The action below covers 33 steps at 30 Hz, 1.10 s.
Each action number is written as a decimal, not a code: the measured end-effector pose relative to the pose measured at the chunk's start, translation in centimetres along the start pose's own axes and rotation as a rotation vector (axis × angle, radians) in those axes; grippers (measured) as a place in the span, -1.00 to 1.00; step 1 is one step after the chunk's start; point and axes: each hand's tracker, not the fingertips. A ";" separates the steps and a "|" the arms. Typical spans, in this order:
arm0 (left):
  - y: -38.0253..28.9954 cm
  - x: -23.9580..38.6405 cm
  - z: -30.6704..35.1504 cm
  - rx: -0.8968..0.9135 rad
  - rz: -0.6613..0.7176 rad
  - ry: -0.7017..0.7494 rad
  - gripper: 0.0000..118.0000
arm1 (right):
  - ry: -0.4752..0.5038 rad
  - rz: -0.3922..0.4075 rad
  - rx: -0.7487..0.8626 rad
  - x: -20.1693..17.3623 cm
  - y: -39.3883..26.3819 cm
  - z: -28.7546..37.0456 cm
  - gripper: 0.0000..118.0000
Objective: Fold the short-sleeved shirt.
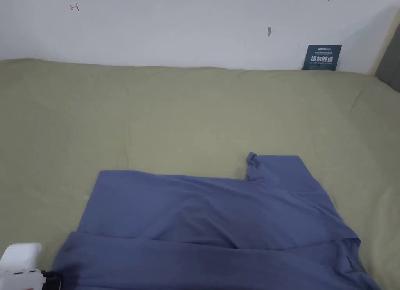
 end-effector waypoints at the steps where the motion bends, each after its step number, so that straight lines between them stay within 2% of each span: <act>1: 0.0 0.1 -0.1 0.000 0.001 0.002 -0.90 | -0.001 -0.003 -0.003 0.0 0.2 -0.2 -0.88; 3: 0.3 -0.1 -0.8 0.006 0.001 -0.008 -0.81 | -0.001 -0.006 0.000 -0.3 0.6 -0.2 -0.83; 4: 0.3 -0.3 -0.7 0.011 0.000 -0.021 -0.36 | -0.001 -0.008 0.004 -0.3 0.7 -0.1 -0.44; 5: 0.3 -0.4 -0.5 0.030 0.009 -0.014 0.22 | -0.003 -0.010 0.009 -0.4 0.9 0.1 0.14; 6: 0.6 -0.4 -0.3 0.050 0.020 -0.019 0.72 | 0.002 -0.014 0.011 -0.4 1.2 0.2 0.75; 7: 0.8 -0.6 -0.1 0.075 0.019 -0.024 0.91 | 0.015 -0.028 0.017 -0.5 1.5 0.1 0.95; 8: 1.0 -0.7 0.3 0.125 0.027 -0.023 0.91 | 0.039 -0.057 0.136 -0.8 2.2 0.9 0.85; 9: 1.4 -0.7 0.6 0.147 0.027 -0.009 0.91 | 0.024 -0.047 0.076 -1.1 2.5 1.1 0.82; 11: 2.9 -0.4 1.0 0.155 0.031 -0.019 0.88 | 0.021 -0.028 0.078 -1.9 3.8 0.9 0.85; 12: 3.5 -0.5 0.8 0.156 0.035 -0.025 0.85 | 0.011 -0.010 0.100 -2.3 4.3 0.9 0.74; 13: 4.2 -0.5 0.5 0.155 0.039 -0.034 0.62 | -0.003 0.010 0.123 -2.0 4.6 0.9 0.31; 14: 4.9 0.2 0.7 0.157 0.038 -0.041 0.10 | -0.014 0.017 0.147 -2.4 5.1 0.9 -0.22; 15: 5.6 0.6 0.5 0.171 0.031 -0.038 -0.65 | -0.030 0.027 0.171 -2.7 5.6 0.8 -0.80; 16: 6.4 1.0 0.1 0.177 0.014 -0.033 -1.00 | -0.040 0.032 0.180 -3.0 6.2 0.4 -0.99; 18: 8.2 1.2 -1.8 0.196 0.018 -0.024 -1.00 | -0.035 0.021 0.202 -3.4 7.6 -0.6 -1.00; 20: 10.3 1.5 -3.5 0.185 0.033 -0.071 -1.00 | -0.012 0.033 0.195 -3.8 9.0 -1.4 -1.00; 22: 12.4 2.4 -4.5 0.185 0.024 -0.066 -1.00 | -0.029 0.065 0.204 -4.4 10.2 -2.5 -1.00; 30: 20.8 2.9 -12.3 0.101 -0.022 0.059 -0.97 | -0.019 0.102 0.186 -5.3 12.8 -6.1 -1.00; 31: 21.5 2.8 -13.1 0.096 -0.024 0.076 -0.82 | -0.020 0.101 0.179 -5.2 13.0 -6.6 -1.00; 32: 21.9 2.5 -14.0 0.089 -0.036 0.087 -0.51 | -0.017 0.098 0.169 -5.0 12.9 -6.8 -1.00; 33: 22.3 2.2 -15.0 0.078 -0.041 0.096 0.05 | -0.015 0.098 0.160 -4.8 12.9 -7.2 -1.00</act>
